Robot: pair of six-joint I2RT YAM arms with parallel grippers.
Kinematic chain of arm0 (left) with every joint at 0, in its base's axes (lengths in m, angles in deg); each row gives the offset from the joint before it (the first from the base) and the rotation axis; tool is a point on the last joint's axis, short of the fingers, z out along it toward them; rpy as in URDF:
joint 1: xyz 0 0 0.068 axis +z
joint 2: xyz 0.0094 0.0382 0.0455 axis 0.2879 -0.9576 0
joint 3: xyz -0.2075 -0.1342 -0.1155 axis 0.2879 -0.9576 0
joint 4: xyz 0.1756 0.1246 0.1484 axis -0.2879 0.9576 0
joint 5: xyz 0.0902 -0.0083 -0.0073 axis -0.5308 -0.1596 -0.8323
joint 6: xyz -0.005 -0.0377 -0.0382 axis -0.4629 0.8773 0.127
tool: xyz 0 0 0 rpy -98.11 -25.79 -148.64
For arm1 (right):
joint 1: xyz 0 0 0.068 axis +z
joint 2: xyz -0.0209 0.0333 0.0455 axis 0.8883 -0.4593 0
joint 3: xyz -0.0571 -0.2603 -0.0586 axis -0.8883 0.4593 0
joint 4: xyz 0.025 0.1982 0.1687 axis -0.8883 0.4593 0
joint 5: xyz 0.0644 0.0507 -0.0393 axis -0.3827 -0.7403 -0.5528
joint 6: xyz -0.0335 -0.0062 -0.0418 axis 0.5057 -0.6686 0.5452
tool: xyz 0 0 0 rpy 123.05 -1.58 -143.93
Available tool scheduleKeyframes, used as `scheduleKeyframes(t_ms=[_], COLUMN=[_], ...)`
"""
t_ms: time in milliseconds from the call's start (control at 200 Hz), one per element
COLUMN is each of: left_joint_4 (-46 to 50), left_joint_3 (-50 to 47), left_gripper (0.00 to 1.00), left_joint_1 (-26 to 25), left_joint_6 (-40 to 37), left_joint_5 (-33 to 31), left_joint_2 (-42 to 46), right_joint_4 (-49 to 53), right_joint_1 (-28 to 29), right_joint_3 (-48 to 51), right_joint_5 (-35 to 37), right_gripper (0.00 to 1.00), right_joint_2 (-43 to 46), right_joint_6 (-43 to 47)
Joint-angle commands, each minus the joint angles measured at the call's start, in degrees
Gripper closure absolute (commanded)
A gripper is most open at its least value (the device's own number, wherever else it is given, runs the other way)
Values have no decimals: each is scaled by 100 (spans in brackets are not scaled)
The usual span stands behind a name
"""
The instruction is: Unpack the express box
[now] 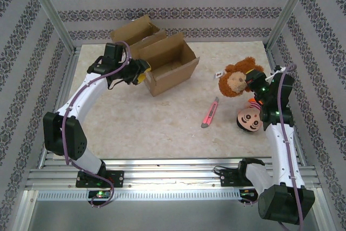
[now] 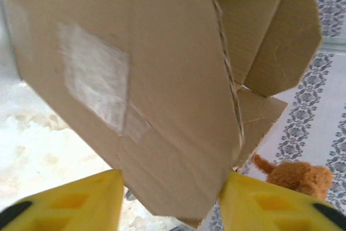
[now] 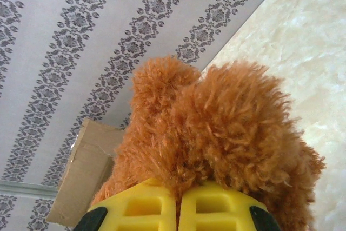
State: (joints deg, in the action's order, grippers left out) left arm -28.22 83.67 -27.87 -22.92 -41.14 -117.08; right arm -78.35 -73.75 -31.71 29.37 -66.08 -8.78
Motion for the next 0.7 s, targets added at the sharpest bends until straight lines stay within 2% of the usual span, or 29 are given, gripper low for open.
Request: scheduleKeyframes(t_ms=[0, 115, 225, 395, 695], left_joint_4=[-401, -432, -547, -553, -512], left_joint_3=[53, 236, 363, 574, 386], left_gripper=[45, 39, 28, 0, 0], left_joint_1=[90, 108, 104, 105, 104], left_joint_6=[152, 95, 22, -579, -2124], left_joint_5=[107, 206, 326, 477, 152], left_joint_2=[102, -32, -97, -2, 632], right_joint_4=[-108, -108, -54, -72, -307], right_joint_1=[-42, -42, -50, -58, -59], right_joint_3=[-165, -117, -140, -337, -674], right_joint_5=[-105, -67, 1, -46, 435], right_gripper=[100, 100, 100, 100, 100], right_joint_2=[-72, -171, -307, -882, -2078], right_joint_6=[204, 293, 513, 921, 1246])
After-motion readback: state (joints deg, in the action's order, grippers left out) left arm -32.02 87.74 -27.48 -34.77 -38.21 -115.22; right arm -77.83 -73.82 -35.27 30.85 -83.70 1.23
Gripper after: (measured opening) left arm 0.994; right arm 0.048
